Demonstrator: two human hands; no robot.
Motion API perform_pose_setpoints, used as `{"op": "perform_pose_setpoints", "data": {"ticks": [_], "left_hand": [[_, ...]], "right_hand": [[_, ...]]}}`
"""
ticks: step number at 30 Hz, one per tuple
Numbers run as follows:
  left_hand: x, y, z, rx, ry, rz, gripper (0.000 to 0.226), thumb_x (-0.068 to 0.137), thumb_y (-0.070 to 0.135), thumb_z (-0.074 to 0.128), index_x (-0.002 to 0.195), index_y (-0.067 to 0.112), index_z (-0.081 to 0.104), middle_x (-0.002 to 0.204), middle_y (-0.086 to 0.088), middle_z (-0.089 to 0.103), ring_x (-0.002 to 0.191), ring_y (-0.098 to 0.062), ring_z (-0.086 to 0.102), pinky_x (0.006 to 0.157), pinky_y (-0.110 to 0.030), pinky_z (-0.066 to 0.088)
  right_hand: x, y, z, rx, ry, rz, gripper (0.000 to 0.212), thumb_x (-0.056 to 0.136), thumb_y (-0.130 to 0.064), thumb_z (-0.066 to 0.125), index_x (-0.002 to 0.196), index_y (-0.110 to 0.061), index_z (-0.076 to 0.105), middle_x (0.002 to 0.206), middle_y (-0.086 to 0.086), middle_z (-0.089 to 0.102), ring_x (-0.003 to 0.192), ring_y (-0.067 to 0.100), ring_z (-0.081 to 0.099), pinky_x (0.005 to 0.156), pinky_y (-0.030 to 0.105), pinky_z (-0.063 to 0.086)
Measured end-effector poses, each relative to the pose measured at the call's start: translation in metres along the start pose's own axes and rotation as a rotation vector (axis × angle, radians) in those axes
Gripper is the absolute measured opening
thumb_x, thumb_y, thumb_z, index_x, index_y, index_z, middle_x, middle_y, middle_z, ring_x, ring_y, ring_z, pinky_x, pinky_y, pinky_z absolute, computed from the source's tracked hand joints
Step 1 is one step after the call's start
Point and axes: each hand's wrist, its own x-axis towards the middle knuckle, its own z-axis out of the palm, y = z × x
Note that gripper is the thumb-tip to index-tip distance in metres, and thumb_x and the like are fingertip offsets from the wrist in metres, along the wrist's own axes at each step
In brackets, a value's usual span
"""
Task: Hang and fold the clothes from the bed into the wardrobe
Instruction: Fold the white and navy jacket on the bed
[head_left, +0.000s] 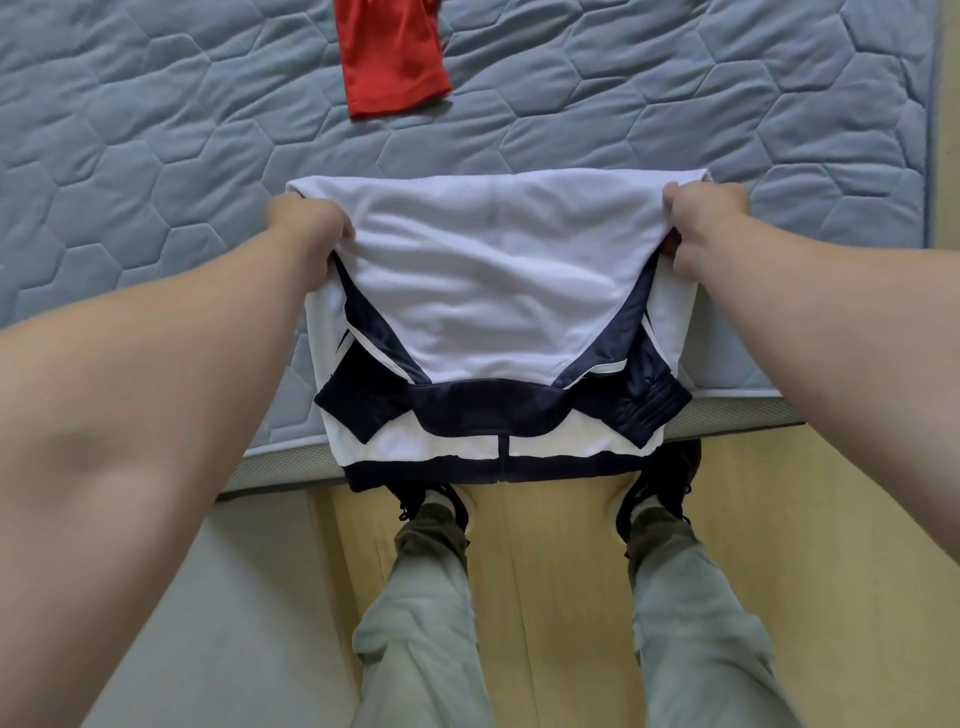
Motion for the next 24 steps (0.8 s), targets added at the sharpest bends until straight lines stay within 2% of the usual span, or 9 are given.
{"op": "perform_pose_setpoints", "data": {"ticks": [3, 5, 7, 9, 12, 15, 18, 21, 24], "left_hand": [[-0.004, -0.018, 0.009, 0.122, 0.044, 0.15, 0.055, 0.081, 0.009, 0.063, 0.135, 0.017, 0.053, 0.124, -0.005, 0.061, 0.102, -0.026, 0.06, 0.084, -0.038, 0.056], [-0.012, -0.028, 0.015, 0.113, 0.11, 0.134, 0.057, 0.08, 0.021, 0.063, 0.136, 0.017, 0.054, 0.123, -0.002, 0.062, 0.107, -0.027, 0.06, 0.095, -0.038, 0.053], [-0.024, -0.041, 0.025, 0.081, 0.201, 0.093, 0.059, 0.078, 0.034, 0.065, 0.133, 0.013, 0.054, 0.125, -0.003, 0.064, 0.114, -0.029, 0.061, 0.098, -0.037, 0.05], [-0.038, -0.059, 0.035, 0.058, 0.267, 0.072, 0.06, 0.077, 0.042, 0.064, 0.127, 0.012, 0.052, 0.126, -0.004, 0.063, 0.114, -0.03, 0.061, 0.093, -0.034, 0.047], [-0.061, -0.092, 0.049, 0.132, 0.286, 0.014, 0.057, 0.082, 0.047, 0.064, 0.123, 0.011, 0.046, 0.128, -0.008, 0.059, 0.109, -0.033, 0.061, 0.086, -0.036, 0.045], [-0.073, -0.107, 0.059, 0.388, 0.253, 0.053, 0.069, 0.084, 0.044, 0.069, 0.135, 0.008, 0.039, 0.139, -0.013, 0.05, 0.122, -0.037, 0.055, 0.098, -0.049, 0.047], [-0.08, -0.086, 0.071, 0.574, 0.446, 0.092, 0.085, 0.077, 0.031, 0.076, 0.147, 0.014, 0.029, 0.151, -0.009, 0.033, 0.135, -0.03, 0.043, 0.115, -0.044, 0.029], [-0.099, -0.051, 0.097, 0.704, 0.471, 0.321, 0.091, 0.074, 0.018, 0.065, 0.153, 0.019, 0.019, 0.161, -0.009, 0.014, 0.146, -0.028, 0.023, 0.12, -0.046, 0.012], [-0.125, -0.018, 0.133, 0.811, 0.283, 0.719, 0.078, 0.076, 0.018, 0.061, 0.149, 0.022, 0.033, 0.161, -0.005, 0.019, 0.144, -0.03, 0.027, 0.115, -0.045, 0.02]], "right_hand": [[0.003, 0.007, -0.003, -0.093, 0.068, -0.088, 0.015, 0.092, -0.021, 0.062, 0.107, -0.023, 0.065, 0.112, 0.001, 0.07, 0.095, 0.021, 0.067, 0.09, 0.034, 0.058], [-0.001, 0.012, -0.007, -0.171, 0.12, -0.149, 0.038, 0.087, -0.035, 0.067, 0.121, -0.019, 0.06, 0.115, 0.001, 0.067, 0.095, 0.023, 0.065, 0.087, 0.036, 0.056], [-0.008, 0.02, -0.013, -0.251, 0.163, -0.171, 0.052, 0.083, -0.046, 0.07, 0.123, -0.018, 0.053, 0.115, 0.002, 0.064, 0.099, 0.027, 0.065, 0.09, 0.042, 0.055], [-0.015, 0.033, -0.016, -0.28, 0.136, -0.143, 0.057, 0.081, -0.052, 0.072, 0.122, -0.018, 0.052, 0.113, 0.001, 0.062, 0.099, 0.027, 0.064, 0.09, 0.043, 0.053], [-0.026, 0.056, -0.02, -0.292, 0.054, -0.092, 0.061, 0.08, -0.049, 0.075, 0.127, -0.018, 0.05, 0.121, 0.002, 0.06, 0.104, 0.026, 0.061, 0.089, 0.04, 0.051], [-0.027, 0.068, -0.025, -0.402, 0.039, -0.134, 0.06, 0.082, -0.041, 0.074, 0.129, -0.016, 0.048, 0.124, 0.003, 0.058, 0.111, 0.03, 0.062, 0.091, 0.045, 0.053], [-0.023, 0.066, -0.026, -0.428, 0.063, -0.14, 0.059, 0.082, -0.042, 0.073, 0.128, -0.016, 0.047, 0.115, -0.001, 0.054, 0.109, 0.029, 0.06, 0.086, 0.04, 0.052], [-0.024, 0.066, -0.034, -0.496, 0.15, -0.169, 0.064, 0.077, -0.054, 0.073, 0.125, -0.02, 0.047, 0.122, 0.001, 0.055, 0.111, 0.027, 0.058, 0.091, 0.037, 0.047], [-0.026, 0.077, -0.049, -0.521, 0.222, -0.111, 0.066, 0.073, -0.062, 0.071, 0.119, -0.021, 0.049, 0.13, 0.008, 0.056, 0.116, 0.03, 0.057, 0.099, 0.043, 0.047]]}}
